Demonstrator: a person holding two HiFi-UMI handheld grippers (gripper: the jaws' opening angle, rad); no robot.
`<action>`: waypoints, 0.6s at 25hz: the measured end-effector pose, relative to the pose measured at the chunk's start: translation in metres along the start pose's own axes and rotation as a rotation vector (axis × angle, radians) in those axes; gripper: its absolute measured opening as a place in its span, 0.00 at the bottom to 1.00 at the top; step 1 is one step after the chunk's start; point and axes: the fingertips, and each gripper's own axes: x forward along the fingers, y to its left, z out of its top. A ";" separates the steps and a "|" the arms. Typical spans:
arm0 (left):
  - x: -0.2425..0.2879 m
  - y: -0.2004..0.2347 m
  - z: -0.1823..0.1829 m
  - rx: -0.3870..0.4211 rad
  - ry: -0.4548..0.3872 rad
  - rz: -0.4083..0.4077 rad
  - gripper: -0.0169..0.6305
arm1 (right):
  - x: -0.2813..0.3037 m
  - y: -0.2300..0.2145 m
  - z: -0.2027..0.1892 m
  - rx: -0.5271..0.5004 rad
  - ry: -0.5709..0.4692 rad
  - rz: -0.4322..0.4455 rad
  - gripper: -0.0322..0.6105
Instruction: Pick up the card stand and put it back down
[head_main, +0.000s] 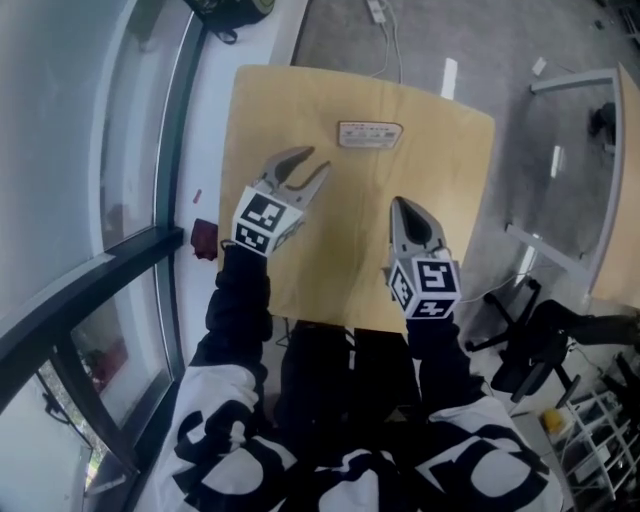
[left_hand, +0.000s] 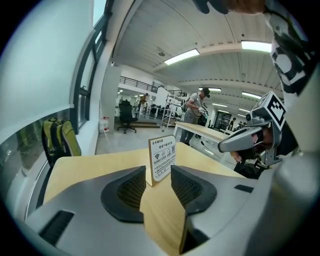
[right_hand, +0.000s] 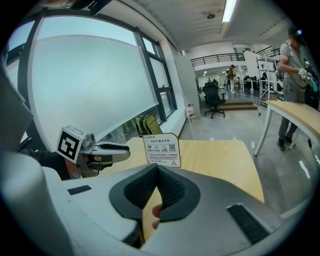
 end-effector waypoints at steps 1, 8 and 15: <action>0.008 0.002 0.000 0.012 0.004 -0.020 0.27 | 0.004 -0.004 -0.002 0.006 0.005 -0.004 0.08; 0.059 0.002 0.011 0.082 0.011 -0.133 0.47 | 0.028 -0.025 -0.008 0.030 0.024 -0.022 0.08; 0.089 -0.012 0.028 0.146 -0.012 -0.231 0.49 | 0.041 -0.023 -0.005 0.058 0.021 -0.031 0.08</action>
